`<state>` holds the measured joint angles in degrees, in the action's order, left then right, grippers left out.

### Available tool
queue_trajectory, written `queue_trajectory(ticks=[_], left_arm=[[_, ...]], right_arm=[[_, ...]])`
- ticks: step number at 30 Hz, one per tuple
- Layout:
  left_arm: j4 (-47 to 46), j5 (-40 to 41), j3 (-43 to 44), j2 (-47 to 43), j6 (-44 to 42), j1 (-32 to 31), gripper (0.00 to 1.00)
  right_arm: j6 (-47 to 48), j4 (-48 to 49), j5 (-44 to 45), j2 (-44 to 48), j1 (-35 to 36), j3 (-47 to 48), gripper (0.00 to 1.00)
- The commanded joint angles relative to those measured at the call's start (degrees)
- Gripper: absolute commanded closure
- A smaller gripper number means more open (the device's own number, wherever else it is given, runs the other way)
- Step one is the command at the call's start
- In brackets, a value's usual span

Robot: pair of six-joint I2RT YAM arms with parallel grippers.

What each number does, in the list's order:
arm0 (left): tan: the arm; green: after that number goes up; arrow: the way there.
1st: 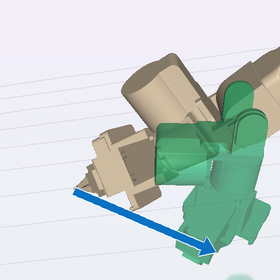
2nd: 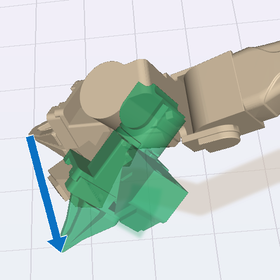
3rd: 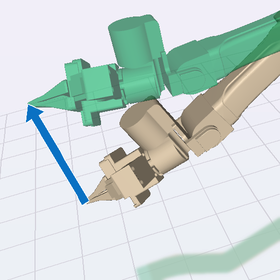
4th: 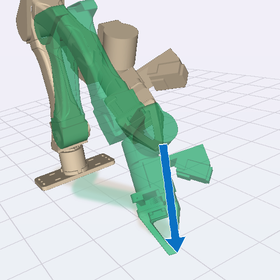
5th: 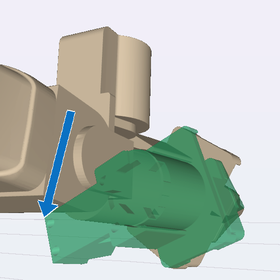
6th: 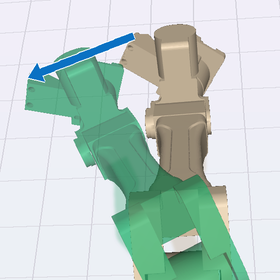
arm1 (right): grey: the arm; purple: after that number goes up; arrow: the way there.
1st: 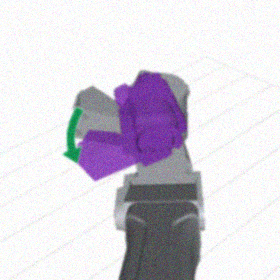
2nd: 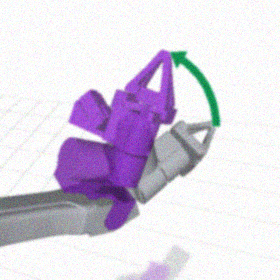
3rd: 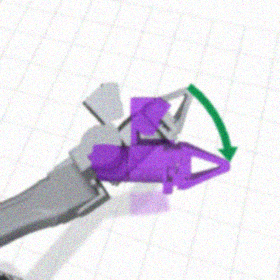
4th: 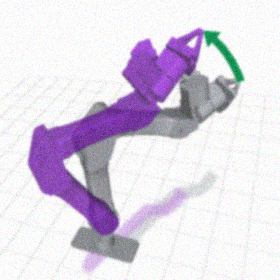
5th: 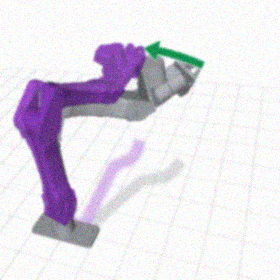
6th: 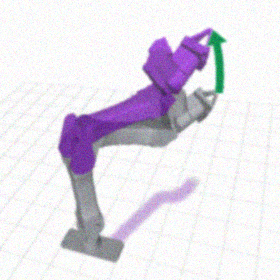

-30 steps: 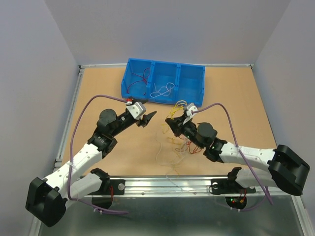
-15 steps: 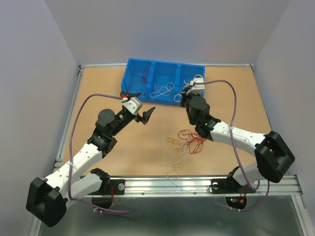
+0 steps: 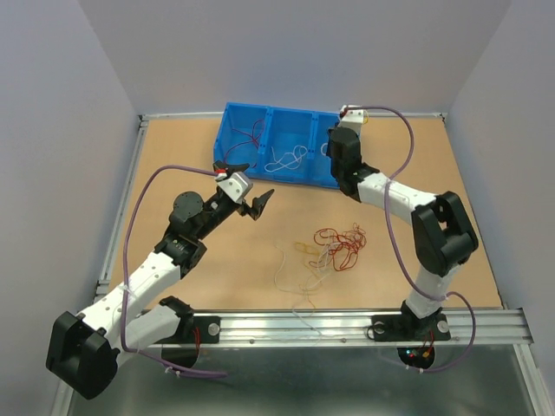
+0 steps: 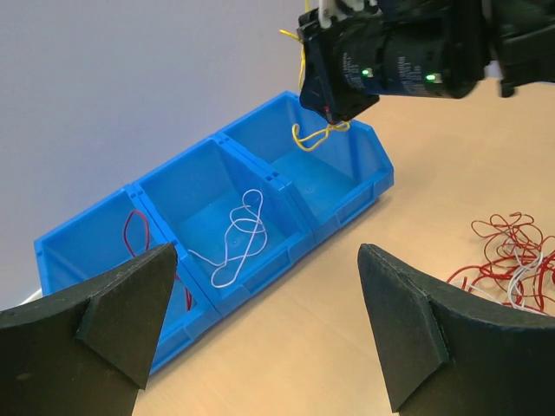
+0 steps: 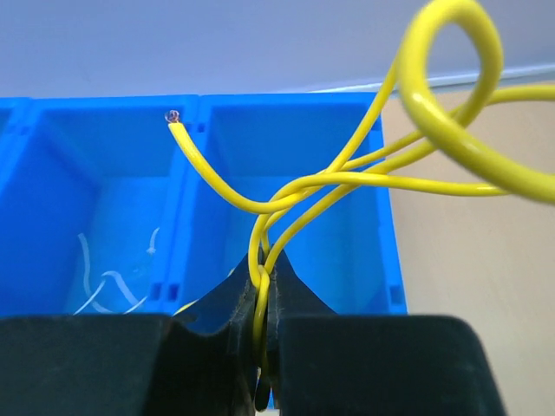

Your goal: Untangle the cables

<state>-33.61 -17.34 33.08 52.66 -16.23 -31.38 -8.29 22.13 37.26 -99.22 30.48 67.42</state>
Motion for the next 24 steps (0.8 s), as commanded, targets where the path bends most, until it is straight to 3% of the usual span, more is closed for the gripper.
queue_trajectory(ticks=[1, 3, 6, 17, 24], left_arm=[[-3.3, -0.1, 1.3, 0.0, -0.8, 0.3, 0.03], [-3.2, 0.2, 1.5, 0.6, -0.8, 0.2, 0.03], [-2.8, 0.6, 1.7, 0.8, -1.0, 0.3, 0.03], [-2.6, -0.8, 1.7, 1.2, -1.4, 0.3, 0.03], [2.1, -12.1, 3.8, 4.3, -4.9, 0.3, 0.02]], right_arm=[[-2.1, -5.4, -2.3, -7.5, -3.1, 9.6, 0.99], [-4.1, -12.6, -0.4, -11.5, -3.8, 17.1, 0.92], [-7.1, -20.6, 0.6, -15.0, -4.6, 21.4, 0.08], [-10.4, -20.1, -7.5, 3.2, -4.6, 6.3, 0.05], [-11.5, -16.5, -22.9, 16.1, -4.3, -8.9, 0.08]])
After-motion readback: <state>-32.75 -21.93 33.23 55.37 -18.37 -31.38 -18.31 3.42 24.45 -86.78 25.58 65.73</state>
